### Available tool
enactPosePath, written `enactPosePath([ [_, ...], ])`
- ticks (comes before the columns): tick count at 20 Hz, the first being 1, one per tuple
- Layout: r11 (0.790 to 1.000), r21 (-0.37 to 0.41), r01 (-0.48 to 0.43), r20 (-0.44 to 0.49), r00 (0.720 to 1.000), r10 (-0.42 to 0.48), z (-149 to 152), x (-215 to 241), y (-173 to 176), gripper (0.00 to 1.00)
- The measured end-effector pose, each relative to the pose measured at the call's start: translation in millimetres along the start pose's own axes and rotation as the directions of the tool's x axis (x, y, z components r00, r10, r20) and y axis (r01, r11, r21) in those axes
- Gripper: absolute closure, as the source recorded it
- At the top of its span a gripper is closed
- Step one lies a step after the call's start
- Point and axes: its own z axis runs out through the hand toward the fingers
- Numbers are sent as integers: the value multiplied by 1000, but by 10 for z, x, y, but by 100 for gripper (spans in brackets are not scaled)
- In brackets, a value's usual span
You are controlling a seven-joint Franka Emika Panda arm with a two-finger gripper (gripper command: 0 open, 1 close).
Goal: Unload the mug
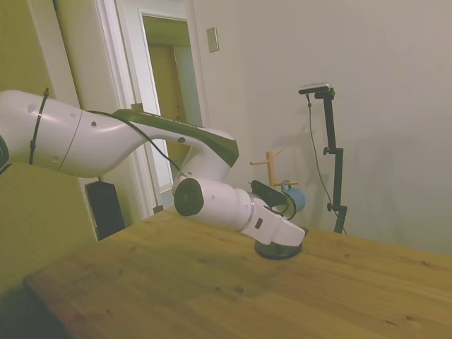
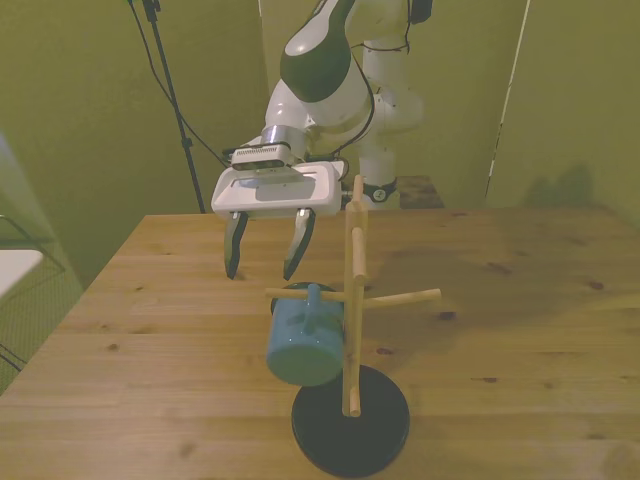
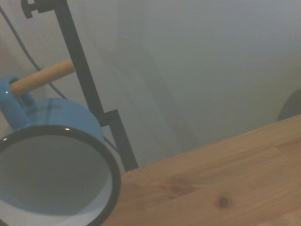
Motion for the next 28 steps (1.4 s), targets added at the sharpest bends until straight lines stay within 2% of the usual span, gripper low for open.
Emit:
enactPosePath([
  [10, 993, 117, 3, 14, 1000, -5, 84, 19, -109, 0],
  [20, 991, 122, 55, -6, 998, -55, 528, -17, -328, 0],
  [28, 988, 144, 61, -24, 998, -58, 856, -83, -626, 0],
])
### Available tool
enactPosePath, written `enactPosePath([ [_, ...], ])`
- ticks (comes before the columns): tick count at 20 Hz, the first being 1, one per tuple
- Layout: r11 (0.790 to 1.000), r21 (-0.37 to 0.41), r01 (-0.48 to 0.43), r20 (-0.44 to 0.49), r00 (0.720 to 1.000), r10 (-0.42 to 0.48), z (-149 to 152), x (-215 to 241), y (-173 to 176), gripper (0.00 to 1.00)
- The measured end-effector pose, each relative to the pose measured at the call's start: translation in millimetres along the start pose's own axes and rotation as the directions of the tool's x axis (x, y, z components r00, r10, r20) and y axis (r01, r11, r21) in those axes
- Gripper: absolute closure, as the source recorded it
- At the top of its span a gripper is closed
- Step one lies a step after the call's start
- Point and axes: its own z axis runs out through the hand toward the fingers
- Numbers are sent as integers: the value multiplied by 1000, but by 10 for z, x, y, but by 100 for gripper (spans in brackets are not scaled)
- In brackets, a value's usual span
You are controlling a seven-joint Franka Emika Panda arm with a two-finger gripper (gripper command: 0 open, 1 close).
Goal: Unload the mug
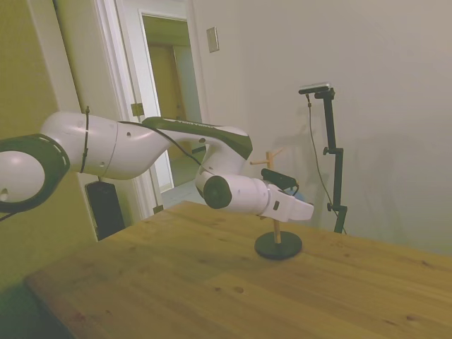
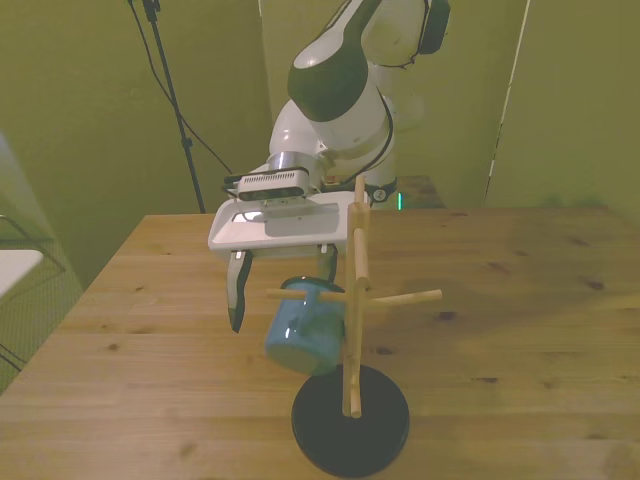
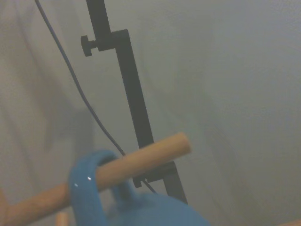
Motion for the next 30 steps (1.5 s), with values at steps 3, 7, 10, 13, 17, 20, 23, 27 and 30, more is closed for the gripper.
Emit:
enactPosePath([
  [3, 1000, 2, 4, -1, 1000, -4, 114, -18, -18, 100],
  [7, 1000, 2, 9, -3, 1000, -9, 152, -2, -11, 100],
  [10, 1000, 4, 10, -6, 1000, -10, 155, 14, -16, 100],
  [13, 1000, 7, 11, -7, 1000, -11, 155, 27, -24, 100],
  [17, 1000, 8, 11, -7, 1000, -11, 155, 28, -29, 100],
  [20, 1000, 9, 11, -7, 1000, -11, 156, 29, -31, 100],
  [23, 1000, 10, 11, -8, 1000, -11, 155, 33, -34, 100],
  [27, 1000, 10, 11, -10, 1000, -11, 152, 47, -34, 100],
  [30, 1000, 9, 11, -12, 1000, -10, 149, 59, -29, 100],
])
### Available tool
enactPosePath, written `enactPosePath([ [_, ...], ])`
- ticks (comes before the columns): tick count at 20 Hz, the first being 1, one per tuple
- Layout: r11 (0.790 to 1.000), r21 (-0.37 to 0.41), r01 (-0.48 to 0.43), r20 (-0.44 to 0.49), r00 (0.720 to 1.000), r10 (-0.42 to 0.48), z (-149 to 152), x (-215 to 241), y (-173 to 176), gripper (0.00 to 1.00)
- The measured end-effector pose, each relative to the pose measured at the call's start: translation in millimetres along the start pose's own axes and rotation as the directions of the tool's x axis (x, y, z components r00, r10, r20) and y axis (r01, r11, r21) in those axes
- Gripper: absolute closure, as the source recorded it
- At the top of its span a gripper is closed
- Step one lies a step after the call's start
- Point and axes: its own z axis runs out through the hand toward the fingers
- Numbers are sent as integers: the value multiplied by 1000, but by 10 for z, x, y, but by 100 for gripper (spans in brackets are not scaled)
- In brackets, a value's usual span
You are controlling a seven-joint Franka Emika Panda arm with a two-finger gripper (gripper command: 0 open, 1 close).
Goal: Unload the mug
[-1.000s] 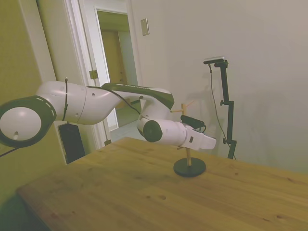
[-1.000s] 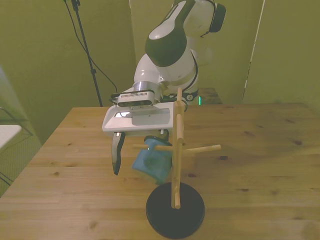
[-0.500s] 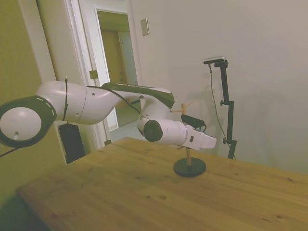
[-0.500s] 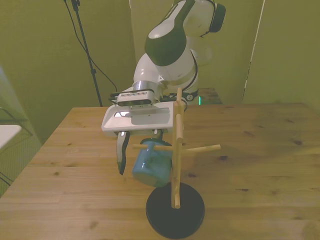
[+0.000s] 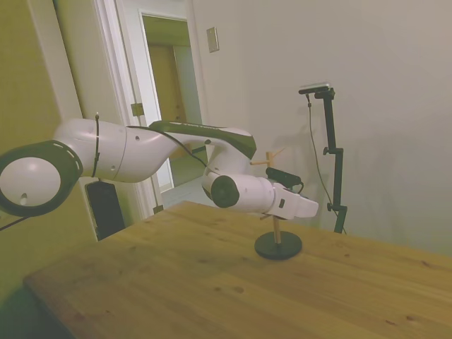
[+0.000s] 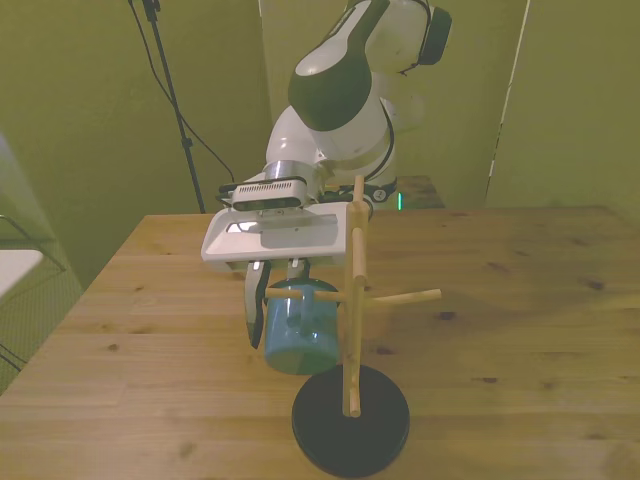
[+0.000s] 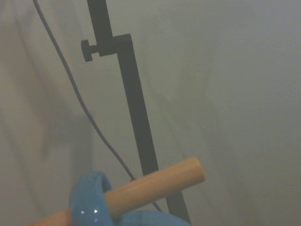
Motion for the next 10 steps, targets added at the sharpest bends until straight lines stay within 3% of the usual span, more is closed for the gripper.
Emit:
enactPosePath([
  [10, 1000, -6, 1, -1, 1000, -1, 9, 4, 34, 100],
])
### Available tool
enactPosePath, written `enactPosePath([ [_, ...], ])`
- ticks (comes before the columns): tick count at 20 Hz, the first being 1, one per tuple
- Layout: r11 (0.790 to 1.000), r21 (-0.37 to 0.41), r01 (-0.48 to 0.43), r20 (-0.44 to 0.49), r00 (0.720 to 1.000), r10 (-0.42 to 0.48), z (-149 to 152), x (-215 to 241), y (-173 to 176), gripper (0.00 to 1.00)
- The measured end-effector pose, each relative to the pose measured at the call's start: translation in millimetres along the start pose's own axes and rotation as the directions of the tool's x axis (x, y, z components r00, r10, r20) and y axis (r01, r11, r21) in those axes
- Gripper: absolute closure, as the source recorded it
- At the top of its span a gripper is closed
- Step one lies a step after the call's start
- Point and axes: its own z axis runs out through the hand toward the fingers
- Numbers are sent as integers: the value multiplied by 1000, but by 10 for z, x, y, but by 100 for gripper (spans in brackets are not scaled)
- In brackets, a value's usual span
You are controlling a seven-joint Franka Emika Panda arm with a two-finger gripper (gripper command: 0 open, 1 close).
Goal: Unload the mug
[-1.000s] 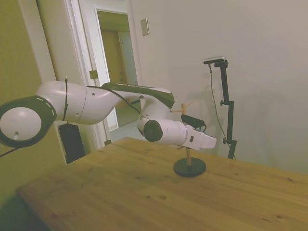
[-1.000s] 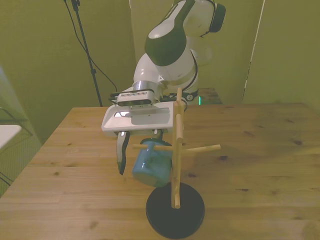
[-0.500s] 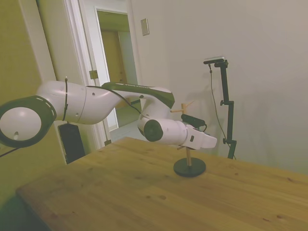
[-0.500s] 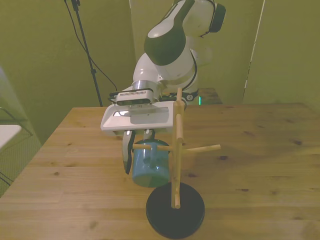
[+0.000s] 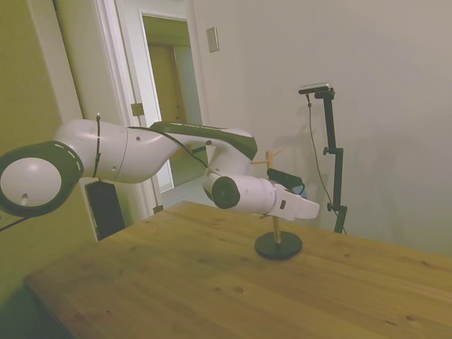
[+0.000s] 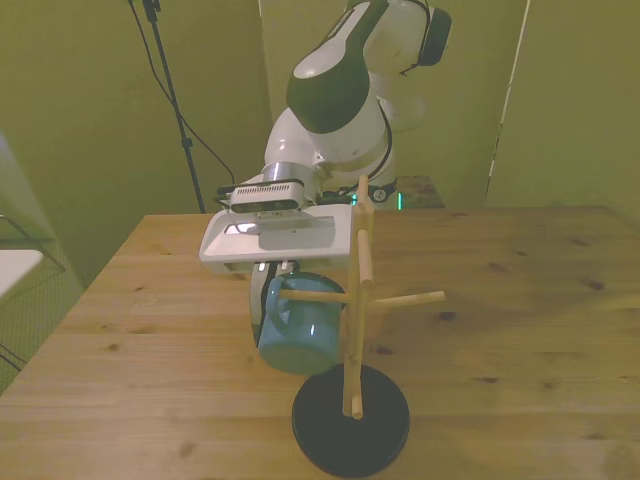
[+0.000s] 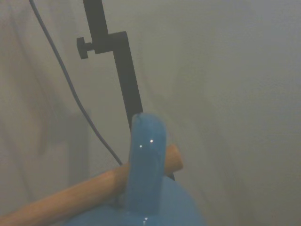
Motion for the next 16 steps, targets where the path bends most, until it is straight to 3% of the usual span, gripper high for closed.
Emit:
enactPosePath([
  [8, 1000, 3, -3, -9, 1000, 3, -30, 122, 68, 100],
  [16, 1000, -12, -7, -14, 1000, 7, -108, 461, 391, 100],
])
